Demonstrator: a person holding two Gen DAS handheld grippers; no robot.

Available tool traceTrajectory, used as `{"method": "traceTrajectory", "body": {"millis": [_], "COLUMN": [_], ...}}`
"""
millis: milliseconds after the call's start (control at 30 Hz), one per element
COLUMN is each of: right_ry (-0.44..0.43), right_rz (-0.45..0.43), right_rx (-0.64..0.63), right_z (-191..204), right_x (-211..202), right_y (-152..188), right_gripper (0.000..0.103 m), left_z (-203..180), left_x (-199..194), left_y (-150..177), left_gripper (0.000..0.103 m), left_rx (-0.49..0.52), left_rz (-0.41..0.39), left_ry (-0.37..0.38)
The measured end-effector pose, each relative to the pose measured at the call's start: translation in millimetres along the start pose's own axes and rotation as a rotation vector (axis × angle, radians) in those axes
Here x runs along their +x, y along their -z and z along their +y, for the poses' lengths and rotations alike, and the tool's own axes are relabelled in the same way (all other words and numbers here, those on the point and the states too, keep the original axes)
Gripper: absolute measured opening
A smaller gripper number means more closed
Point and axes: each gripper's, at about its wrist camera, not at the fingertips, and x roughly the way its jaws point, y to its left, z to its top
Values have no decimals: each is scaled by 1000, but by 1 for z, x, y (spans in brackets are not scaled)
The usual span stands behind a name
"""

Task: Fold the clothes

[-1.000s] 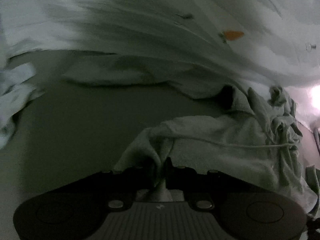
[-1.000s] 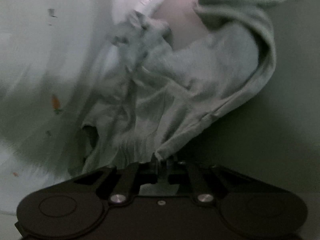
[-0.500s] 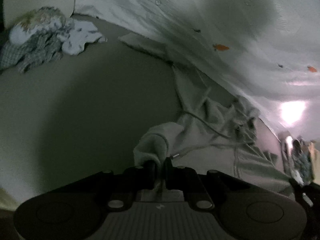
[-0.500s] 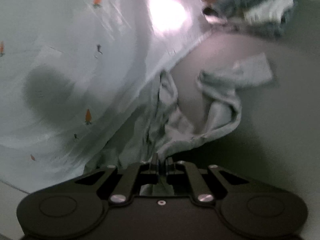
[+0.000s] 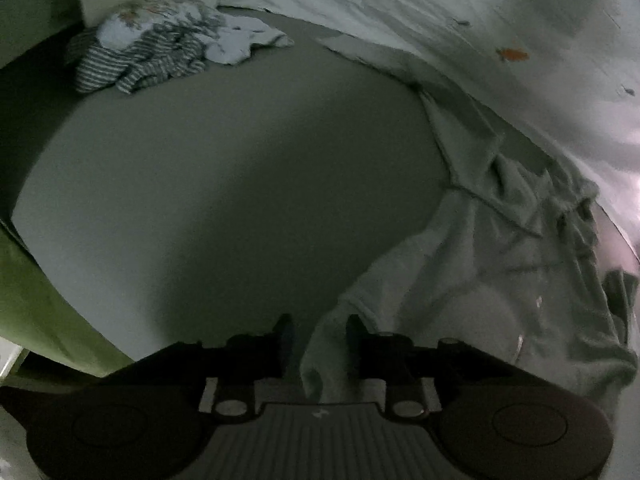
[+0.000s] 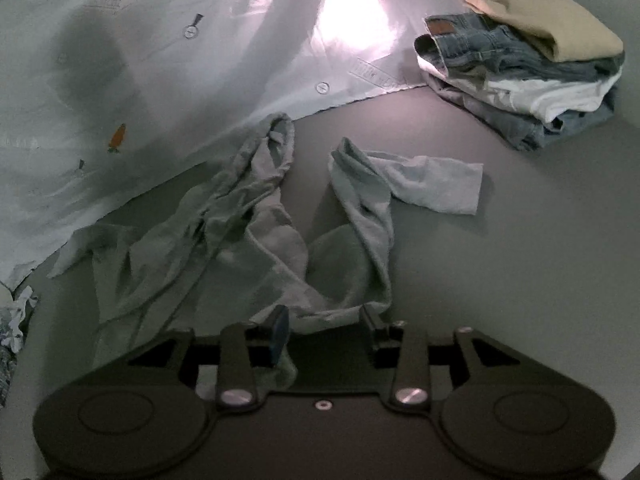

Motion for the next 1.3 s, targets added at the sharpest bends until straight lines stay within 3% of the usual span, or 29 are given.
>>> {"method": "traceTrajectory", "body": {"millis": [200,433,567,733,967,1100,1167,1233,1267,1300], "right_ry": [3,15,50,140,312,302,282,254,230,201], "right_rz": [9,14,1,-18,63,83,68,60,60,60], "right_rx": [52,171,247,142,16,4,3,-33,-40,-32], "right_z": [-21,-59,-82,-90,-104,-111,-114,-114,-116,-119], "right_x": [-7,9,31,76,142,151,149,147,145,143], "right_y": [-6,-20,-41,-81,-110,-108,-107,-106,-106,-106], "right_gripper": [45,45,48,53,53,53,48,29,13,8], "left_z": [-35,-89,-108,-128,-155,-163,-166,-168,-168,-168], "left_x": [31,71,93,120,152,159,160,161,161,162], "left_y": [-19,-31,-43,-68,-81,-79,-79,-80,-80,-80], "left_gripper": [55,66,67,67,67,67,68,69,69,70], "left_rx": [44,117,126,117,172,197,211,220,213,205], "left_rz": [35,84,96,105,159,173,173,175,176,177], "left_ry": [-12,-32,-58,-82,-143,-146,-150,-156,-157,-157]}}
